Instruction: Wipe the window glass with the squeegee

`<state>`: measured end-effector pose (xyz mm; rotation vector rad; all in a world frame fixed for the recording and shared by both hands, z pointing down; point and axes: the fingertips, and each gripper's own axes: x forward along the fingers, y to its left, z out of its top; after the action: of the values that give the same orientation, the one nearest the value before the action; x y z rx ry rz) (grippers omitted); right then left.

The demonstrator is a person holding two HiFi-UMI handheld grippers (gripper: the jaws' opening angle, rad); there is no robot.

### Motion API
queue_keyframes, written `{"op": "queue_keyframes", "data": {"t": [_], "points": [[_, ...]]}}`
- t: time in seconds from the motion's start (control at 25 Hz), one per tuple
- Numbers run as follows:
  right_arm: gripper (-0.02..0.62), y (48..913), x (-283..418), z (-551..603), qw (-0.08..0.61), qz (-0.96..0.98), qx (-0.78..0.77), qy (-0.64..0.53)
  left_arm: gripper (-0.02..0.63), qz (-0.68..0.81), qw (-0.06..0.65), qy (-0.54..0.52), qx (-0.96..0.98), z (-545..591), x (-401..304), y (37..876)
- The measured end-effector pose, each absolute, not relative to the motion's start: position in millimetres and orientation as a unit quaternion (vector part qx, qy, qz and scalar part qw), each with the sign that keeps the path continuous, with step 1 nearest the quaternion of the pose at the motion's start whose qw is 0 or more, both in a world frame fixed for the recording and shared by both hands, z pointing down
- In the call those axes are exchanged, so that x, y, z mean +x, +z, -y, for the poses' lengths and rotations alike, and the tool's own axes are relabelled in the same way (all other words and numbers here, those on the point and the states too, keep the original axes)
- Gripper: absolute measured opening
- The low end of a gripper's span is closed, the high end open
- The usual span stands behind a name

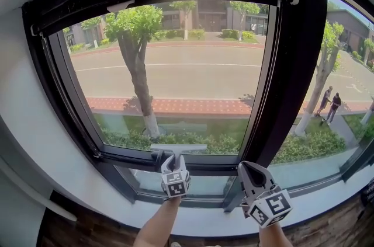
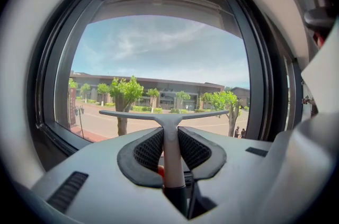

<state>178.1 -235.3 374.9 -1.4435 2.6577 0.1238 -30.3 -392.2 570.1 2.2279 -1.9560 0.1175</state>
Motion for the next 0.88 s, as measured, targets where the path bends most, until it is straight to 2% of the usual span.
{"op": "queue_keyframes", "data": {"t": [0.48, 0.88], "points": [[0.011, 365, 214, 235, 0.077, -0.855, -0.510, 0.050, 0.092, 0.587, -0.047, -0.092, 0.803, 311, 28, 378], [0.011, 339, 252, 223, 0.100, -0.839, -0.530, 0.073, 0.092, 0.553, -0.137, -0.184, 0.801, 331, 79, 208]]}}
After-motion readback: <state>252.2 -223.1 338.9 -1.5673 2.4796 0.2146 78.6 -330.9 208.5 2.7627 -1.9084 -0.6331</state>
